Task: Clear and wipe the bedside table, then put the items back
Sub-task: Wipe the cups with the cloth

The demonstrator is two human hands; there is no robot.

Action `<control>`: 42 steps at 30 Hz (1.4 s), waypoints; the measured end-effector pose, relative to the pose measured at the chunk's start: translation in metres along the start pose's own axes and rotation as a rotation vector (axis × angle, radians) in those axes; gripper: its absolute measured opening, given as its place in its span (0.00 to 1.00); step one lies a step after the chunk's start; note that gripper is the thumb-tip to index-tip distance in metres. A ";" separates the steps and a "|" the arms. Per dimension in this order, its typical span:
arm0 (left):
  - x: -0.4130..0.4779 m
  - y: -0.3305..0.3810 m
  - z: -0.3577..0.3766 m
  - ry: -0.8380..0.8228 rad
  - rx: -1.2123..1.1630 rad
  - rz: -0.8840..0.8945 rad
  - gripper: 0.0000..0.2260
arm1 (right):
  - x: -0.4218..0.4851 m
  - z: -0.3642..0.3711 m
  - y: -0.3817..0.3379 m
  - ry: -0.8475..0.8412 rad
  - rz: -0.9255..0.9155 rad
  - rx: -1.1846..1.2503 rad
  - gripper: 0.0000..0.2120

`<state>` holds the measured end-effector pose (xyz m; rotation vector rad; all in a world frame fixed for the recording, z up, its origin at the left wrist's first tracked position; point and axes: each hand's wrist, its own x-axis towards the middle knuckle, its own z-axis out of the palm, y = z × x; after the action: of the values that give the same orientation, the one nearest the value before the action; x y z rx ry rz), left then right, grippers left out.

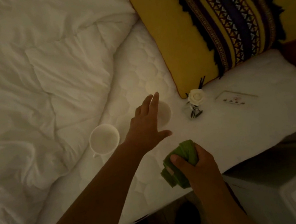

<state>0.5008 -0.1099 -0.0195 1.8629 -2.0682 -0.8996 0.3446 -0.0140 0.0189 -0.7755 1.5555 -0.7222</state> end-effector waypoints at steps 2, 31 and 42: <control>0.004 0.002 0.009 0.066 0.096 0.012 0.50 | 0.002 -0.008 0.001 0.011 -0.012 -0.015 0.12; -0.052 0.038 -0.054 -0.093 -1.115 -0.514 0.38 | 0.005 0.016 -0.049 -0.032 -0.433 -0.065 0.13; -0.075 0.020 -0.081 -0.294 -1.435 -0.123 0.47 | -0.002 0.000 -0.077 -0.370 0.213 0.624 0.16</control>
<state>0.5411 -0.0614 0.0736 1.0129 -0.7657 -1.9838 0.3509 -0.0575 0.0825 -0.2499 0.9744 -0.7940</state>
